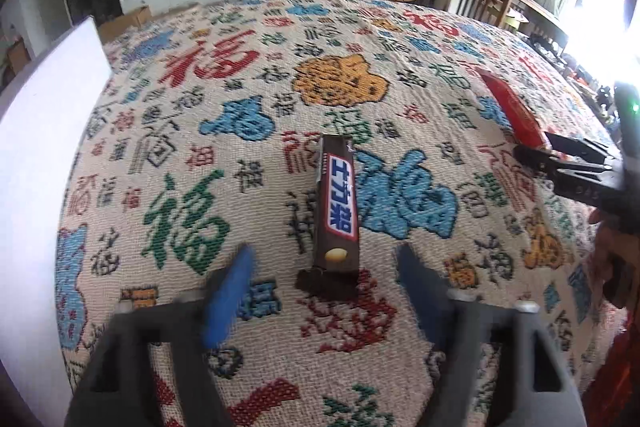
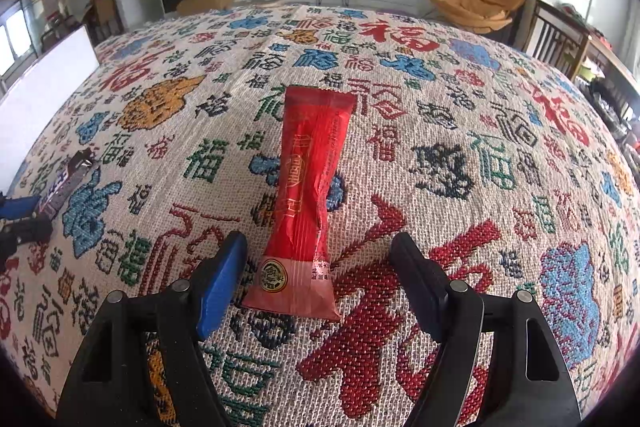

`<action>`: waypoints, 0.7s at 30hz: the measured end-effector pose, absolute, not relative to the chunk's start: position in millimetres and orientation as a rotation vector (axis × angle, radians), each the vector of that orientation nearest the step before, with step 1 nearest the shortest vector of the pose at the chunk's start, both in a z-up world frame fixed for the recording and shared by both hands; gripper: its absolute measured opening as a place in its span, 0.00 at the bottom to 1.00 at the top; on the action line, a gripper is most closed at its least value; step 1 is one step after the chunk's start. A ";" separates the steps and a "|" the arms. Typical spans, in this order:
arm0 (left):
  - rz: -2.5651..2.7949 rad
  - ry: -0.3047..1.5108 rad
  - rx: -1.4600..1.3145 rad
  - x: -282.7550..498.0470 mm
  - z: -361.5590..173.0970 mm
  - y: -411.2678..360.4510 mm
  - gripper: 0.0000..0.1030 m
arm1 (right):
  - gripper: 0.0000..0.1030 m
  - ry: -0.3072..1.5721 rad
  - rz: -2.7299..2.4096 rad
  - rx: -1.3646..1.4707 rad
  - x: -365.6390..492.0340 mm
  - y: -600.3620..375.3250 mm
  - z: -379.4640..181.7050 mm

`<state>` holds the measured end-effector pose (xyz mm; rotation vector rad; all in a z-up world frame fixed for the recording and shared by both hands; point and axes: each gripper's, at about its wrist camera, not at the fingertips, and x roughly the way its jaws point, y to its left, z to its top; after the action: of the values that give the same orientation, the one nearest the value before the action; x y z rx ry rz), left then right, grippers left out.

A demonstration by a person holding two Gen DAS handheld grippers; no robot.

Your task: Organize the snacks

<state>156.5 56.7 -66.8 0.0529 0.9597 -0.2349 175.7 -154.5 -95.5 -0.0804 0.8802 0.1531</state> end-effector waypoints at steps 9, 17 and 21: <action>-0.200 0.936 0.082 172.3 -82.5 62.1 1.00 | 0.76 0.881 0.153 -0.078 175.9 -154.9 -95.3; -0.199 0.935 0.081 174.2 -83.1 62.5 1.00 | 0.76 0.881 0.151 -0.080 175.6 -155.2 -95.7; -0.199 0.935 0.079 176.2 -83.5 62.2 1.00 | 0.76 0.880 0.150 -0.082 175.8 -154.6 -95.7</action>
<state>176.2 62.2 -83.5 0.0792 0.9354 -0.1986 175.8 -154.6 -95.7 -0.0815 0.8802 0.1503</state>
